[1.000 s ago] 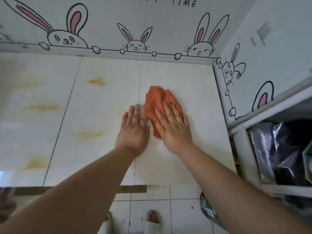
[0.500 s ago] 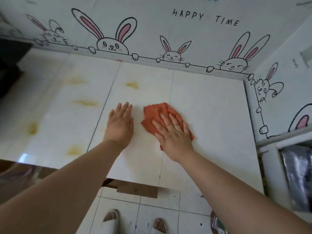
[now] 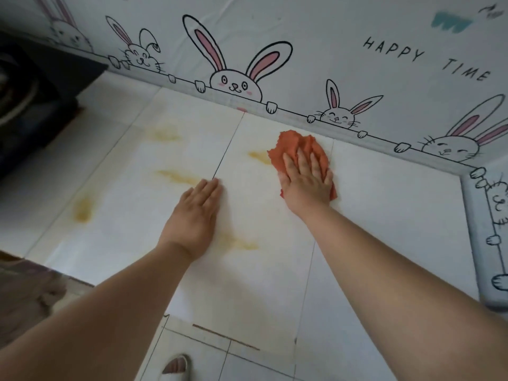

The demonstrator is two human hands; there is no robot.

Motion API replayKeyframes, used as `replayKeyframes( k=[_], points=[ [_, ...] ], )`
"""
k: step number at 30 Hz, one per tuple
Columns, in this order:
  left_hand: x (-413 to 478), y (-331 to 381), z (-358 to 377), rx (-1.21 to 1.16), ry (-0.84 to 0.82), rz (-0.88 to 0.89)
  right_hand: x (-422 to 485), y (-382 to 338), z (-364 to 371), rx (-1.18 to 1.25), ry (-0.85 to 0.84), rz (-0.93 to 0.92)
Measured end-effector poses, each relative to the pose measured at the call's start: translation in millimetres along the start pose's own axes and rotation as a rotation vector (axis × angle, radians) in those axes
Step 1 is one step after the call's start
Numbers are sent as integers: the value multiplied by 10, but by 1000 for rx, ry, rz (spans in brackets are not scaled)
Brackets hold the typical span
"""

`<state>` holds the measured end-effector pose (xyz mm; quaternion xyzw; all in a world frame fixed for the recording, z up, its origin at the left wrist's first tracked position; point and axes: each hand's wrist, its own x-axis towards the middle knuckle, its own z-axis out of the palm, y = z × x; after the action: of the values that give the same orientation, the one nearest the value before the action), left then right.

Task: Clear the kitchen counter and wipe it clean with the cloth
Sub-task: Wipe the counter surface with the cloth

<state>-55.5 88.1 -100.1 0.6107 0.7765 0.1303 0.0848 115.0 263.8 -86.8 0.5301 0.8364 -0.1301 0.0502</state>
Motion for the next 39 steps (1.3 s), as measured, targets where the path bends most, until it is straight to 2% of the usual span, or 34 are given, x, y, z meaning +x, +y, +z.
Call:
replayKeyframes(
  k=[3,5,6,9,11,15,19,23,25,27,29,30,33,34,36,39],
  points=[
    [9,-32,-7,11,3,-5,-324,1,137,-54,66,-225],
    [15,-44,-2,12,-5,-6,-182,83,61,-72,85,-285],
    [15,-41,0,13,-7,-3,-14,115,2,-67,82,-249],
    [36,-72,29,27,1,3,521,-16,-125,0,49,29],
    [45,-76,43,33,8,7,709,-329,-94,-7,31,69],
    [41,-84,45,37,22,14,904,-851,-118,-46,-37,-155],
    [48,-91,60,42,26,13,937,-804,-168,-91,-109,-283],
    [44,-73,49,12,31,5,-20,-599,117,-107,104,-548],
    [32,-50,27,-44,62,11,-437,-409,272,-64,92,-621],
    [23,-21,-3,-100,97,-6,-420,-235,240,-88,80,-714],
    [14,-6,-6,-135,119,-46,-32,-164,121,-212,142,-782],
    [9,-4,1,-135,117,-61,216,-193,24,-254,124,-713],
    [3,-24,25,-124,97,-77,851,-400,-185,-100,-3,-195],
    [2,-30,31,-123,95,-81,919,-507,-186,-55,-18,-113],
    [0,-32,31,-127,103,-88,830,-692,-102,-16,-32,-126],
    [-13,-28,2,-138,131,-62,227,-711,137,-36,111,-361]
  ],
)
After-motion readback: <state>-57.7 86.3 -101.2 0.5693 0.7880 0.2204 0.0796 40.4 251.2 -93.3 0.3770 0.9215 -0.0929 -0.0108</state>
